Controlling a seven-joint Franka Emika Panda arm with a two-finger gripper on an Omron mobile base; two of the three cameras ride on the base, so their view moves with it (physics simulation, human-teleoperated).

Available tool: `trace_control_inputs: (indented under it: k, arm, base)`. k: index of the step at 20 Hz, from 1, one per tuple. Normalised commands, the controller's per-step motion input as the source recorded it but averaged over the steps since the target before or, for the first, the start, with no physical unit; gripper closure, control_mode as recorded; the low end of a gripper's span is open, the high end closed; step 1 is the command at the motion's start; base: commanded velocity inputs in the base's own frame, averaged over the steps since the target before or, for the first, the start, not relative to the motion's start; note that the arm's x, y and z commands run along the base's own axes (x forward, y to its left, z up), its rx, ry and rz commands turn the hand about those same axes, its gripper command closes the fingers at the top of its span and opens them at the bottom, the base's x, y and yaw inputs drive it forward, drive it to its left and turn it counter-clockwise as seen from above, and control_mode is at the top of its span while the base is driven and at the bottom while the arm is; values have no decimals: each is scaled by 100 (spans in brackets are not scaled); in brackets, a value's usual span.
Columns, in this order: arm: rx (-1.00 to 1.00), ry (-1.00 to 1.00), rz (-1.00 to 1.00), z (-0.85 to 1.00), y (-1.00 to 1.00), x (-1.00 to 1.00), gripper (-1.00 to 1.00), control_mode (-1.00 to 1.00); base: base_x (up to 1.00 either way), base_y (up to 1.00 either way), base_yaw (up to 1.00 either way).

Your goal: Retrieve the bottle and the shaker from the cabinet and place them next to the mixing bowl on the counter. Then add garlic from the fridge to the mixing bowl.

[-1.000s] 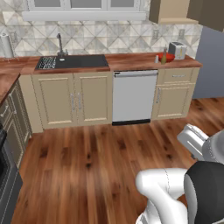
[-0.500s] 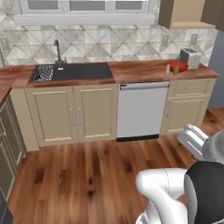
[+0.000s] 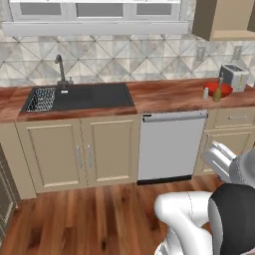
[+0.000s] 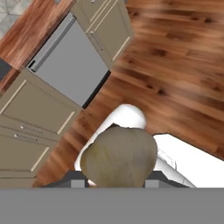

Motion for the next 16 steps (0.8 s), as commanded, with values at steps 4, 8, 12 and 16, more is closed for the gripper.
trace_control_inputs:
  k: [4,8,12,16]
  arm:
    - [0,0,0,0,0,0,100,100]
    - [0,0,0,0,0,0,100,100]
    - [0,0,0,0,0,0,100,100]
    - [0,0,0,0,0,0,100,100]
  base:
    - [93,-74,11]
    - [66,-99,16]
    - [22,-100,9]
    - [0,-100,0]
